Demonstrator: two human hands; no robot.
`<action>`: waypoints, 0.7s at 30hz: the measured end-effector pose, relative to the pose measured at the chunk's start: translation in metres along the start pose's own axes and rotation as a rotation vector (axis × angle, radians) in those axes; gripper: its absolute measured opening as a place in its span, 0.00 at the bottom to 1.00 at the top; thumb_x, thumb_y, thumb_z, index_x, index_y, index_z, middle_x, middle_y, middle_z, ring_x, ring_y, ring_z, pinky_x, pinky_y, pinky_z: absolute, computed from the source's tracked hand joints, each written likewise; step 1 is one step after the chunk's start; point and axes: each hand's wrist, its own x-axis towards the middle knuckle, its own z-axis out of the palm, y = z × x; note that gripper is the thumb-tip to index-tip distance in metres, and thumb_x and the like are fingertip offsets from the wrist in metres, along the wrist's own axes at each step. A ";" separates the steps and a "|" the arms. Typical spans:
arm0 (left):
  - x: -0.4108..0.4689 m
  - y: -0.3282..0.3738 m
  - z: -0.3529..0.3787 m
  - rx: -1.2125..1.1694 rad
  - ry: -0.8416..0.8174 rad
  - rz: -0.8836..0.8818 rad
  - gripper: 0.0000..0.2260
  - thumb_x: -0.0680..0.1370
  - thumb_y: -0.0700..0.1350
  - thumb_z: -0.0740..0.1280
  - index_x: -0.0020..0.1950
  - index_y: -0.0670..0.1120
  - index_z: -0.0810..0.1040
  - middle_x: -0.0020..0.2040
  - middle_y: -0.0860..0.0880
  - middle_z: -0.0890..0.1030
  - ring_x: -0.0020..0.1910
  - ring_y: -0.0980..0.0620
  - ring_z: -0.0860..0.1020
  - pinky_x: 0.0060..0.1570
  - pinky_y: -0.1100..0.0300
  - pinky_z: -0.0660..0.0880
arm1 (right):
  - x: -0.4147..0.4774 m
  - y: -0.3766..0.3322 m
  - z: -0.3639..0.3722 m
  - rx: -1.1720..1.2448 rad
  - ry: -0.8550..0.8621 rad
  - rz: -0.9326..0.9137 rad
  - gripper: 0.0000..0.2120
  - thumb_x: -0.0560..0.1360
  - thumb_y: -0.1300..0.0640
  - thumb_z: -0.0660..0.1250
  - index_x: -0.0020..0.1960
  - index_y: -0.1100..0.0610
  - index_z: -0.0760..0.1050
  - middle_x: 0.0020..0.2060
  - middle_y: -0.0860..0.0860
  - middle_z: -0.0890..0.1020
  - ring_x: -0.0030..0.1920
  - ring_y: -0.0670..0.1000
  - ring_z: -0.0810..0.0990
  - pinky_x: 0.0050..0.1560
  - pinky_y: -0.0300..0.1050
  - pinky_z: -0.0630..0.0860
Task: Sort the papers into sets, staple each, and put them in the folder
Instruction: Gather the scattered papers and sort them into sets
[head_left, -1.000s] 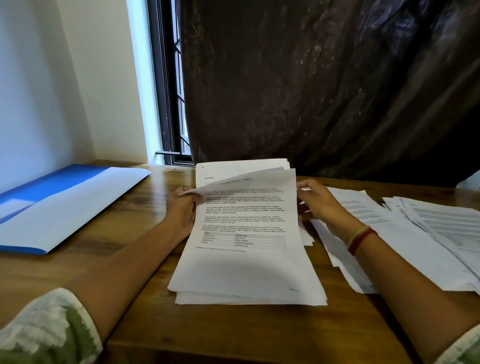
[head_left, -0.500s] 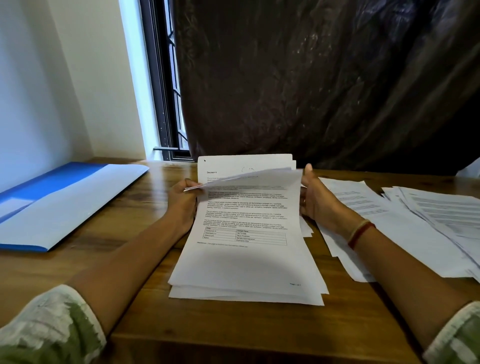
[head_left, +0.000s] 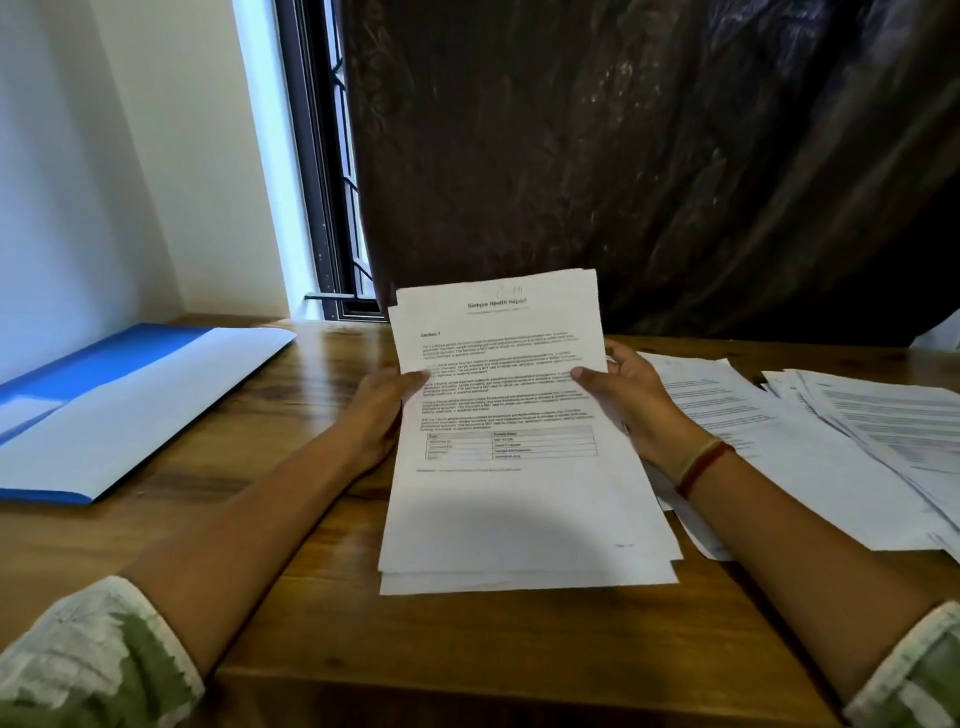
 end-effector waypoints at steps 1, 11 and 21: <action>-0.002 -0.001 0.004 0.030 -0.047 -0.001 0.13 0.80 0.37 0.61 0.64 0.39 0.75 0.57 0.41 0.82 0.53 0.41 0.82 0.55 0.45 0.78 | 0.000 0.001 0.000 0.017 0.004 -0.011 0.13 0.77 0.67 0.65 0.59 0.57 0.73 0.55 0.55 0.82 0.51 0.53 0.83 0.48 0.46 0.81; -0.006 0.007 0.006 0.017 -0.076 0.062 0.14 0.80 0.32 0.58 0.62 0.43 0.76 0.58 0.43 0.81 0.55 0.42 0.81 0.48 0.47 0.80 | -0.001 -0.006 -0.003 -0.011 -0.290 0.138 0.21 0.76 0.64 0.67 0.68 0.57 0.70 0.60 0.56 0.81 0.56 0.59 0.82 0.58 0.57 0.78; -0.008 0.006 0.004 0.245 -0.244 -0.022 0.21 0.74 0.24 0.59 0.62 0.40 0.77 0.58 0.41 0.81 0.55 0.41 0.81 0.54 0.46 0.79 | 0.002 0.004 -0.002 -0.091 -0.007 0.102 0.20 0.76 0.61 0.69 0.66 0.61 0.70 0.58 0.56 0.81 0.55 0.57 0.82 0.51 0.50 0.80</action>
